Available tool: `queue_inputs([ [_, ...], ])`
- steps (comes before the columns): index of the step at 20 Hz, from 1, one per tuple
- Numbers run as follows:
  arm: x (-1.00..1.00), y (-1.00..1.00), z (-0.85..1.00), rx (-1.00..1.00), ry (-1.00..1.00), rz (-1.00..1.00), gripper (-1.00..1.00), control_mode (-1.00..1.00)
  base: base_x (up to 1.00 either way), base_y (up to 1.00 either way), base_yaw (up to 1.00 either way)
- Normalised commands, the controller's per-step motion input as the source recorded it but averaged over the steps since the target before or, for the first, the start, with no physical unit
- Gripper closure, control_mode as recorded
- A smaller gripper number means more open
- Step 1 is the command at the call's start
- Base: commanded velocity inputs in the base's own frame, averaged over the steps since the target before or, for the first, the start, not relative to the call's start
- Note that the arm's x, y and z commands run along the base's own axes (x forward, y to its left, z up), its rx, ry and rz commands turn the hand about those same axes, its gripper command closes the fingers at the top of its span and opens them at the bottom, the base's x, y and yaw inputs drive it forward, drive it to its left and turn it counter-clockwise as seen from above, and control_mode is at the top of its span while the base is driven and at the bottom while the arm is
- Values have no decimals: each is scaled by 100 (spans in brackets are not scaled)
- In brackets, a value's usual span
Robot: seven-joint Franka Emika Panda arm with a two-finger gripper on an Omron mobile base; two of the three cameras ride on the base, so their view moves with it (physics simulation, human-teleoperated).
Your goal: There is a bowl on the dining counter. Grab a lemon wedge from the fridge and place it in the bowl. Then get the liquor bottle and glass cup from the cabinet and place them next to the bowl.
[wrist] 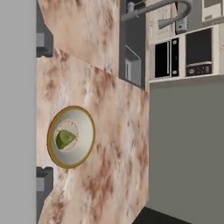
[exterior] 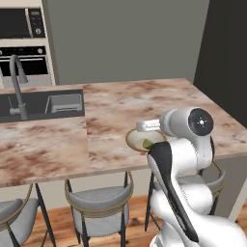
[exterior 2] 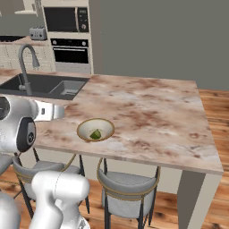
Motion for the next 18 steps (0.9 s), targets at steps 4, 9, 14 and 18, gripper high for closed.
queue_inputs([
  [4,-99,17,0,0,-34,-4,-100,-100,0,0,0],
  [9,-81,-3,0,0,-30,-3,-100,-100,0,0,0],
  [14,-77,-36,-3,1,-24,1,-100,-100,0,0,0],
  [18,-82,-23,-18,0,-22,8,-100,-100,0,0,0],
])
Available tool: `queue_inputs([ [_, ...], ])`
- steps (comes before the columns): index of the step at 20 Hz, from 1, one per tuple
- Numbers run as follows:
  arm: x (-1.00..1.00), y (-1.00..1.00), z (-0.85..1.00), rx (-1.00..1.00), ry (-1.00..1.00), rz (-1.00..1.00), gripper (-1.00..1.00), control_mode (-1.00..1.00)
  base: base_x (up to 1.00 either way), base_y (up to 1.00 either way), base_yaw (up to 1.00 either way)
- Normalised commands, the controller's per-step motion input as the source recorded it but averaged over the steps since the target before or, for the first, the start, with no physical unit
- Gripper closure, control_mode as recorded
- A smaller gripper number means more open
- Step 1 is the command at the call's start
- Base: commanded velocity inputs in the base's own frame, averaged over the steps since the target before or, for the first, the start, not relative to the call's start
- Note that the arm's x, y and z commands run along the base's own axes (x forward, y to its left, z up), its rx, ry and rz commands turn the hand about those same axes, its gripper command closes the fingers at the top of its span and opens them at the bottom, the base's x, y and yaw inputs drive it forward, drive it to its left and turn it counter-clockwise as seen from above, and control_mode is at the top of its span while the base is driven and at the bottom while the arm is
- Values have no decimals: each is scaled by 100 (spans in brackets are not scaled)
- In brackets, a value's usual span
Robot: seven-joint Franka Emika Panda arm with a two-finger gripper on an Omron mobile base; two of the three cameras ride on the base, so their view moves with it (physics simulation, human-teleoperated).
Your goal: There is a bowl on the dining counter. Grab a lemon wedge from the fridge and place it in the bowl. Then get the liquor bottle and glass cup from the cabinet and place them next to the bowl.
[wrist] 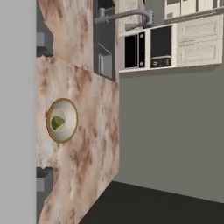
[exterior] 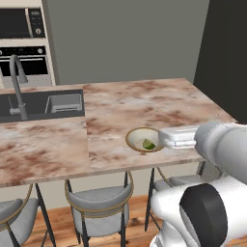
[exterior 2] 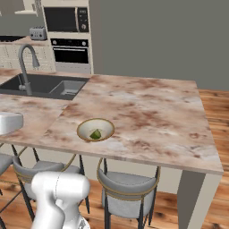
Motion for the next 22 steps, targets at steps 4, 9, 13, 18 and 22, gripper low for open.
queue_inputs([
  [4,0,0,0,0,0,0,-100,100,-77,37,10],
  [9,0,0,0,0,0,0,-100,100,-53,90,12],
  [13,0,0,0,0,0,0,-100,100,-7,100,8],
  [18,0,0,0,0,0,0,-100,100,3,100,6],
  [22,0,0,0,0,0,0,-100,100,12,100,4],
])
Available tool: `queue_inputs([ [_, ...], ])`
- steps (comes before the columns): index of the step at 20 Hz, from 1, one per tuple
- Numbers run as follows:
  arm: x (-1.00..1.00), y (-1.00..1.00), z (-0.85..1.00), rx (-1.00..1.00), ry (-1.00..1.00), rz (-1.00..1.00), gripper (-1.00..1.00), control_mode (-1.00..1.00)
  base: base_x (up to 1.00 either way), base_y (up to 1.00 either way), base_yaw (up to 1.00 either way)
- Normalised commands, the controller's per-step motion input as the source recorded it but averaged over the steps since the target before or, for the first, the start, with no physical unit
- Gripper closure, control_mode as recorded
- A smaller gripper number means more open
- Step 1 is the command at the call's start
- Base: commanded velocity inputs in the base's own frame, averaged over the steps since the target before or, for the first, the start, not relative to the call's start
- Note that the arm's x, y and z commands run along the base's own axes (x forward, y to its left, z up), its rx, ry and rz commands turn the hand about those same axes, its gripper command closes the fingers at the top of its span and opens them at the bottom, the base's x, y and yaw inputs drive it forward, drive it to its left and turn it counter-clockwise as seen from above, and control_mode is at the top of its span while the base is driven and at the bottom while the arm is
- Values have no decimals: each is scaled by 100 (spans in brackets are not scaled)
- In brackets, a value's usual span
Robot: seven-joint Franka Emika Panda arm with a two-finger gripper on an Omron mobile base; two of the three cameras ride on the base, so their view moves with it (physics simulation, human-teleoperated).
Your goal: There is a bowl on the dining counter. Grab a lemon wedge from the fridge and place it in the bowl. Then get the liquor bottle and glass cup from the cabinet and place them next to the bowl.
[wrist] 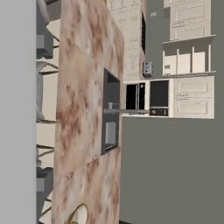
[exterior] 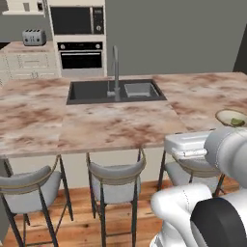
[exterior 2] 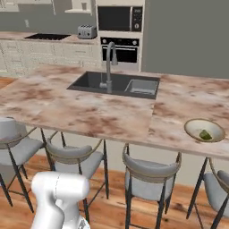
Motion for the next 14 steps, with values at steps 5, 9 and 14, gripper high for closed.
queue_inputs([
  [5,0,0,0,0,0,0,-100,100,18,100,3],
  [9,0,0,0,0,0,0,-100,100,31,100,1],
  [14,0,0,0,0,0,0,-100,100,41,100,0],
])
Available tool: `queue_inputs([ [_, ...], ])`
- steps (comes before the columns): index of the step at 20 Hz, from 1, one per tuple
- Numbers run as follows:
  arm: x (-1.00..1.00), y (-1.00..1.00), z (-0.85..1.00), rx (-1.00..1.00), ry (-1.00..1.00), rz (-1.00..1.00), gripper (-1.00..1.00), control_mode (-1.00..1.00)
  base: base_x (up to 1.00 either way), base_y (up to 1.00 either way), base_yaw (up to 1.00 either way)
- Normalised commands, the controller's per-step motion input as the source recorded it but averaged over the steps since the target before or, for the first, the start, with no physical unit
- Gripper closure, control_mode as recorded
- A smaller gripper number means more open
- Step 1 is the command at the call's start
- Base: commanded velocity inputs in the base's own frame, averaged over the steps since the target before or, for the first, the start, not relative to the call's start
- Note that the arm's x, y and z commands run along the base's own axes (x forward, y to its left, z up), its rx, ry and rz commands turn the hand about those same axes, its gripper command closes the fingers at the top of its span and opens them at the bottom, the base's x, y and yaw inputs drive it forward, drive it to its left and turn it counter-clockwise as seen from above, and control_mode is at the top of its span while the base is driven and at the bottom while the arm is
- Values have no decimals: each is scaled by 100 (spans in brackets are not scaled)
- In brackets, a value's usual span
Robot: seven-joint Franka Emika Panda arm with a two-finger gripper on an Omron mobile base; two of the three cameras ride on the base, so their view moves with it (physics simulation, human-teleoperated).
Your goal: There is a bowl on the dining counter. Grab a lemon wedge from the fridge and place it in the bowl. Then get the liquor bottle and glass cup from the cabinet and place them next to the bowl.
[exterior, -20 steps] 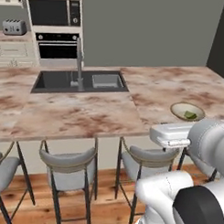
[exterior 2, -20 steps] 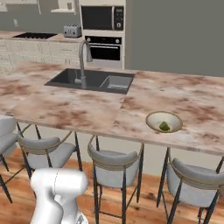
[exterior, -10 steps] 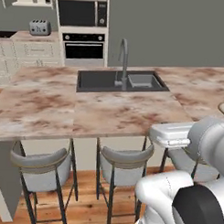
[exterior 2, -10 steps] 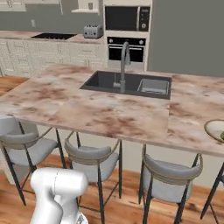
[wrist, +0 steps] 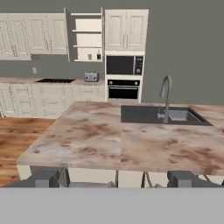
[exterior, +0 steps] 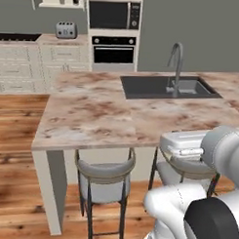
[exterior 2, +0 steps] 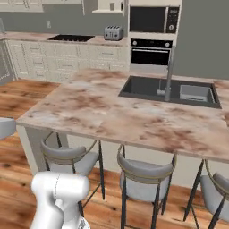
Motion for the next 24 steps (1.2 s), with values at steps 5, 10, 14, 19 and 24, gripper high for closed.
queue_inputs([
  [5,0,0,0,0,0,0,-100,100,50,100,0],
  [10,0,0,0,0,0,0,-100,100,85,100,-1],
  [14,0,0,0,0,0,0,-100,100,88,100,-4],
  [19,0,0,0,0,0,0,-100,100,53,100,-8],
  [24,0,0,0,0,0,0,-100,100,3,100,-1],
])
